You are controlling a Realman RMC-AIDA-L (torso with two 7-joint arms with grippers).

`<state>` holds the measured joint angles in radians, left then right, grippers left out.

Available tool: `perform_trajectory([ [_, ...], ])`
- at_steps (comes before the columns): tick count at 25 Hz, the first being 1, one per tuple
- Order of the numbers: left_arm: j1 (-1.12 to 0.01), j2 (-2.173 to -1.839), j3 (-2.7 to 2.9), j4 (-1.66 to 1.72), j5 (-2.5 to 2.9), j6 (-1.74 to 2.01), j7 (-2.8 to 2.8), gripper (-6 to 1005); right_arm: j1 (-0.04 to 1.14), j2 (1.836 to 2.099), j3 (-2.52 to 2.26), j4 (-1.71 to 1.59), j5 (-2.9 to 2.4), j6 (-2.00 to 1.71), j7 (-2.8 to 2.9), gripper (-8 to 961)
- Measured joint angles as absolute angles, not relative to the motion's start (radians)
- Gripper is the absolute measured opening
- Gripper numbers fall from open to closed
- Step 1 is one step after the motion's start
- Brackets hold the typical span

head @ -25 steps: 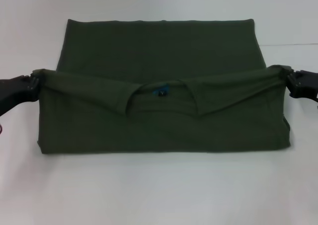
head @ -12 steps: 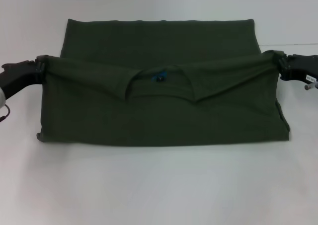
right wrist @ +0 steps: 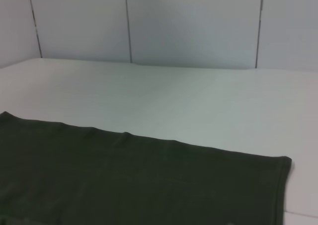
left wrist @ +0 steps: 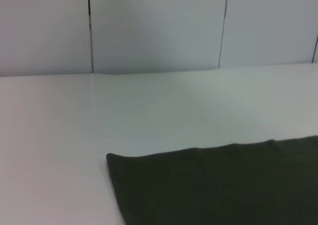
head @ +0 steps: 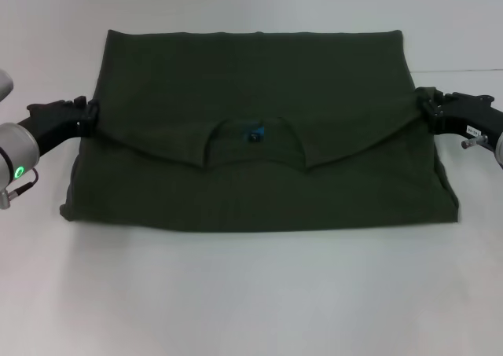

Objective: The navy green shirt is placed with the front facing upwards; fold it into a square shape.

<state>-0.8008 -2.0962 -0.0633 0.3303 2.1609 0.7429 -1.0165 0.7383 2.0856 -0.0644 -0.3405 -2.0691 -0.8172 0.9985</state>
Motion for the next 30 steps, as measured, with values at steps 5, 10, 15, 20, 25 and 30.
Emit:
perform_trajectory([
  [5, -0.804, -2.088, -0.062, 0.324, 2.124, 0.780, -1.018, 187, 0.736, 2.085, -0.064, -0.337, -2.055, -0.824, 0.985, 188],
  [10, -0.801, -2.077, -0.061, 0.335, 2.114, 0.847, -1.034, 403, 0.732, 2.081, -0.064, -0.346, -2.054, -0.835, 0.998, 389],
  [15, -0.765, -2.075, -0.054, 0.411, 2.113, 0.920, -1.227, 565, 0.690, 2.076, -0.064, -0.375, -2.054, -0.927, 1.077, 604],
  [20, -0.683, -2.073, 0.002, 0.525, 2.113, 1.056, -1.463, 705, 0.636, 2.083, -0.074, -0.440, -2.059, -1.067, 1.164, 673],
  [25, -0.578, -2.071, 0.125, 0.642, 2.124, 1.184, -1.581, 822, 0.588, 2.083, -0.140, -0.487, -2.058, -1.174, 1.244, 672],
  [30, -0.468, -2.077, 0.233, 0.829, 2.146, 1.337, -1.635, 827, 0.571, 2.087, -0.144, -0.490, -2.057, -1.218, 1.253, 671],
])
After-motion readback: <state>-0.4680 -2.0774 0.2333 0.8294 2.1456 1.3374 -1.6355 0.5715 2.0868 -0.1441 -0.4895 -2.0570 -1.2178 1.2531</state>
